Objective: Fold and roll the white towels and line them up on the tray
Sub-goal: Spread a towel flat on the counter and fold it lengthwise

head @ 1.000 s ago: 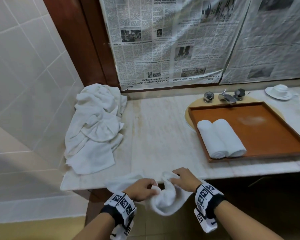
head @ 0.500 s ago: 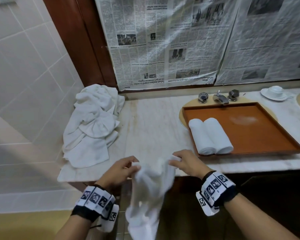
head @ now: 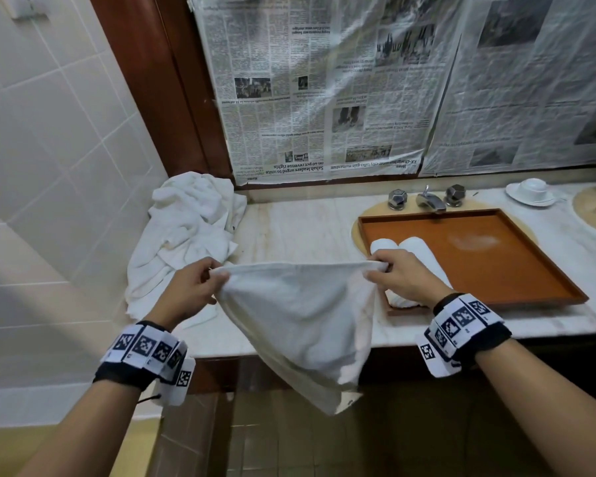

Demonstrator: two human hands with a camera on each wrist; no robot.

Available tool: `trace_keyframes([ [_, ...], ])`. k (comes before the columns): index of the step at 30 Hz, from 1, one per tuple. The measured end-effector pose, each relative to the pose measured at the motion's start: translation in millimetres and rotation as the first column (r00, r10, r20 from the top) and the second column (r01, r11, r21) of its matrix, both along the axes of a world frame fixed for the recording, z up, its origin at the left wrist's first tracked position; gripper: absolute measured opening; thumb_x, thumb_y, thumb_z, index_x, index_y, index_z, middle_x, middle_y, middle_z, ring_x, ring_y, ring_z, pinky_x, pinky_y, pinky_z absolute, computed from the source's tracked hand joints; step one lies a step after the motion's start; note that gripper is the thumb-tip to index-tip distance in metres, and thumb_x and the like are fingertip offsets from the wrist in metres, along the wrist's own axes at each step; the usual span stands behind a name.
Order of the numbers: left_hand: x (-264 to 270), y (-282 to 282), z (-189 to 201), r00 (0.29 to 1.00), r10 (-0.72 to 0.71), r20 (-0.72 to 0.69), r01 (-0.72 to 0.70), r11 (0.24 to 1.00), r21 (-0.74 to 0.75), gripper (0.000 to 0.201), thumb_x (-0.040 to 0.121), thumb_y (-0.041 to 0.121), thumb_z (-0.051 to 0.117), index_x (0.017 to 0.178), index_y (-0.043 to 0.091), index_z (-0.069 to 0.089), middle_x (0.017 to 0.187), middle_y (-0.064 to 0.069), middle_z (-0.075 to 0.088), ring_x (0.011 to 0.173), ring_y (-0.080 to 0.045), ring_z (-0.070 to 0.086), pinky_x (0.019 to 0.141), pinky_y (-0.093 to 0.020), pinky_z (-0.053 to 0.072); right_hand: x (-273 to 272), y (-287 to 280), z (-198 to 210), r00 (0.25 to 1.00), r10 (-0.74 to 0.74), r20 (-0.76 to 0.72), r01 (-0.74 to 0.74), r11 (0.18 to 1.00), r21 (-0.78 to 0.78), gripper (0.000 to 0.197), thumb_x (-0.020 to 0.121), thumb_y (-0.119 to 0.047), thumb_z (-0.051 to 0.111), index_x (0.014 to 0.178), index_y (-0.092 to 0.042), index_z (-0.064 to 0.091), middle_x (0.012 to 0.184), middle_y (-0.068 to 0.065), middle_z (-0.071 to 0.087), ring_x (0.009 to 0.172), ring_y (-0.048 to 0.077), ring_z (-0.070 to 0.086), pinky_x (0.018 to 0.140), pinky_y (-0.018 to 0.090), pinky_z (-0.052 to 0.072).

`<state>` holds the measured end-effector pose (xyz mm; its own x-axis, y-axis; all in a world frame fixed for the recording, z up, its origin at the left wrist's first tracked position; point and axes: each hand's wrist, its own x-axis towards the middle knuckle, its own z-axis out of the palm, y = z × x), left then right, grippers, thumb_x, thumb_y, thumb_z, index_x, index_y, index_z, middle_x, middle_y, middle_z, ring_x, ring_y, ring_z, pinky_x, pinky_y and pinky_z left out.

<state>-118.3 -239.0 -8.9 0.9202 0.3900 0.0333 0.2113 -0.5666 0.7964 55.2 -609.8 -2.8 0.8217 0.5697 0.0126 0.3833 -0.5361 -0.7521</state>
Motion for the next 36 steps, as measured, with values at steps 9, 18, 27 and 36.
trace_keyframes([
  [9,9.0,4.6,4.2,0.998,-0.055,0.018,0.055,0.998,0.020,0.014,0.096,0.029,0.064,0.088,0.017,0.066,0.083,-0.014,0.069,0.077,-0.026,0.069,0.064,-0.035,0.061,-18.7,2.3,-3.6,0.997,-0.021,-0.071,0.021,1.000,0.009,0.005,0.088,-0.010,0.065,0.087,-0.014,0.068,0.071,0.008,0.069,0.061,0.007,0.060,0.060,0.021,0.045],
  [18,4.3,29.8,15.3,0.991,0.037,0.126,-0.030,0.998,-0.056,0.013,0.096,0.028,0.066,0.091,0.017,0.069,0.087,-0.013,0.067,0.084,-0.027,0.065,0.062,-0.039,0.063,-15.7,2.6,9.6,0.992,-0.111,-0.065,0.120,0.981,0.153,0.006,0.093,-0.008,0.066,0.094,-0.002,0.065,0.071,0.018,0.068,0.060,0.014,0.062,0.064,0.024,0.050],
  [27,23.1,48.1,13.5,0.979,0.097,0.181,-0.078,0.991,-0.112,0.015,0.095,0.028,0.067,0.091,0.014,0.069,0.083,-0.009,0.067,0.070,-0.020,0.066,0.064,-0.041,0.063,-0.3,37.9,31.5,0.976,-0.218,0.024,0.211,0.963,0.167,0.007,0.092,-0.011,0.068,0.087,-0.006,0.067,0.061,0.009,0.067,0.046,0.007,0.056,0.050,0.016,0.044],
  [36,52.5,62.3,7.3,0.976,0.120,0.182,-0.093,0.984,-0.153,0.012,0.094,0.024,0.068,0.089,0.013,0.069,0.083,-0.007,0.066,0.075,-0.019,0.065,0.065,-0.042,0.063,26.9,58.3,20.0,0.951,-0.298,-0.087,0.309,0.936,0.169,0.011,0.091,-0.013,0.071,0.089,-0.003,0.067,0.062,0.012,0.071,0.052,0.025,0.066,0.056,0.030,0.056],
])
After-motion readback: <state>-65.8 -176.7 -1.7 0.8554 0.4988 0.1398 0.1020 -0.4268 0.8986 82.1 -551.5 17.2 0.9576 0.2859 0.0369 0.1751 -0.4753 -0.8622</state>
